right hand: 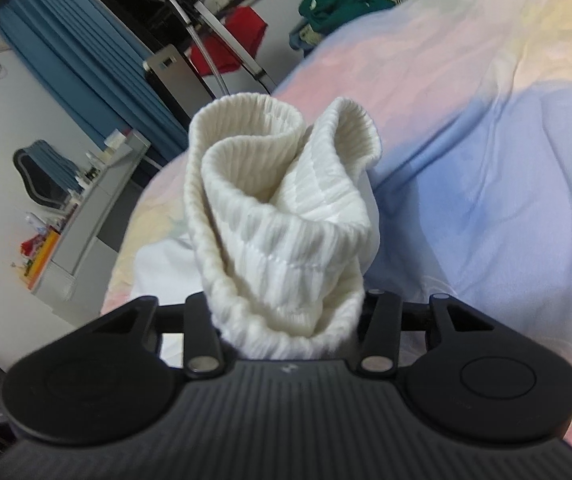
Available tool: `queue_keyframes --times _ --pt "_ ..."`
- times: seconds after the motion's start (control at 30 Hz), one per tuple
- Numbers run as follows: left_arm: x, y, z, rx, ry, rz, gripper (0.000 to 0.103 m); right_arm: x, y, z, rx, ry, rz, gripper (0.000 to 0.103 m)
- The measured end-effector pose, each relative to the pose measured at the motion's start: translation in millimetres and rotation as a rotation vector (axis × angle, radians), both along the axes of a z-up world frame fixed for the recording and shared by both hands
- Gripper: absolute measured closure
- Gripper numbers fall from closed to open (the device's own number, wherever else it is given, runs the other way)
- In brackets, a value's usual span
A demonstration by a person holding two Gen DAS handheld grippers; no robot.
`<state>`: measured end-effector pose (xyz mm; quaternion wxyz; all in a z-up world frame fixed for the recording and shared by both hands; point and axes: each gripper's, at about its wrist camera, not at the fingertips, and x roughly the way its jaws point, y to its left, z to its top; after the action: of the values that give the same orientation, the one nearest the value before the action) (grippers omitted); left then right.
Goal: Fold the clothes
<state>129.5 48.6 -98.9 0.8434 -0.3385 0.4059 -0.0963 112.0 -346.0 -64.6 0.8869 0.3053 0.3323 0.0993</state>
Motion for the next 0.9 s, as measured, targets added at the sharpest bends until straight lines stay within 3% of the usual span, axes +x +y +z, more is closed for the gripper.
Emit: queue_keyframes --times 0.37,0.57,0.77,0.9 --pt "-33 -18 47 -0.037 -0.093 -0.01 0.051 -27 -21 42 0.046 -0.128 -0.047 0.06" --pt "-12 -66 90 -0.039 -0.144 -0.088 0.051 -28 -69 78 0.07 -0.201 -0.137 0.06" --pt "69 -177 134 -0.054 -0.223 -0.22 0.051 -6 -155 103 0.133 -0.245 -0.326 0.06" --pt "126 -268 136 -0.106 -0.265 -0.319 0.051 13 -230 99 0.172 -0.274 -0.462 0.06"
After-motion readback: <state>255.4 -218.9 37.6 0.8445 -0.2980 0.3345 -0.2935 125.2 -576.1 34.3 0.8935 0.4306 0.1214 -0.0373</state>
